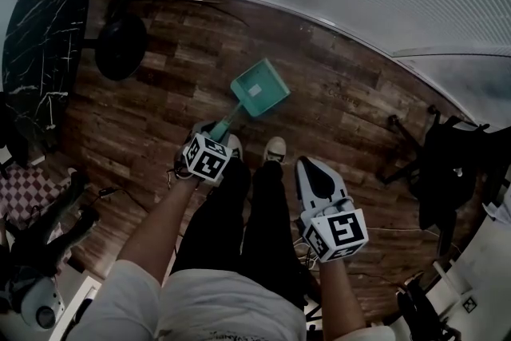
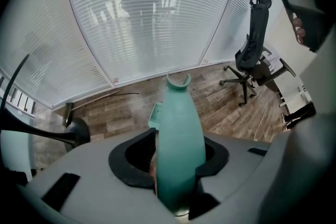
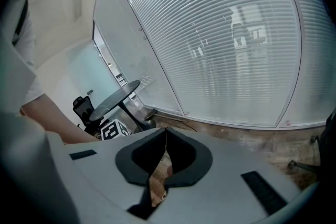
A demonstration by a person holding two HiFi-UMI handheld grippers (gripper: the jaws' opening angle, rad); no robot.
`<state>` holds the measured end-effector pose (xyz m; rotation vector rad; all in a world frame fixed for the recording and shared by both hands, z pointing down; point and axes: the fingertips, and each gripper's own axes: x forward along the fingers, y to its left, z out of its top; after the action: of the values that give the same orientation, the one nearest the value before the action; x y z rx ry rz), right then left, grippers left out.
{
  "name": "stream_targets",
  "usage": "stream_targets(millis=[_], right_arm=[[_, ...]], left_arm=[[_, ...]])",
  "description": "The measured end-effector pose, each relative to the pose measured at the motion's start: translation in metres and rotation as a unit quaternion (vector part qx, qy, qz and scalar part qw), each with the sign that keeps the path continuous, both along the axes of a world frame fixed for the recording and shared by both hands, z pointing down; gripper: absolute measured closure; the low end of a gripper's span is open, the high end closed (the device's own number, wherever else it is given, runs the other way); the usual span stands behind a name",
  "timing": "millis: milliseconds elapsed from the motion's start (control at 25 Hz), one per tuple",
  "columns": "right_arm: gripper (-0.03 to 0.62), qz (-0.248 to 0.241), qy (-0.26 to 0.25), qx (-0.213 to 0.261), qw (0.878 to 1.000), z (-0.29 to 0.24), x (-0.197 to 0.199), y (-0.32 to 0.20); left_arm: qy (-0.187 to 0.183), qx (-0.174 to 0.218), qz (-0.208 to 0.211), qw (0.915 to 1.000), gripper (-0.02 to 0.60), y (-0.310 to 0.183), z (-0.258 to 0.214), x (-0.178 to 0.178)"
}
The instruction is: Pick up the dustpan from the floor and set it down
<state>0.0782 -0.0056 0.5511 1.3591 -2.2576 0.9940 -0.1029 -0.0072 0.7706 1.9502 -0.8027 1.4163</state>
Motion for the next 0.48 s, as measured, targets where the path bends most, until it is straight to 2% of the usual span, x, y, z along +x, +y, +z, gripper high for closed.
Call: stream_targets(millis=[160, 480], right_arm=[[0.569, -0.003, -0.001, 0.005, 1.000, -0.003, -0.005, -0.001], [0.569, -0.010, 0.001, 0.021, 1.000, -0.020, -0.013, 0.000]], left_arm=[[0.012, 0.004, 0.005, 0.9999, 0.382, 0.001, -0.008, -0.002], [0.030, 0.023, 0.008, 0.9993, 0.364, 0.004, -0.032, -0.005]])
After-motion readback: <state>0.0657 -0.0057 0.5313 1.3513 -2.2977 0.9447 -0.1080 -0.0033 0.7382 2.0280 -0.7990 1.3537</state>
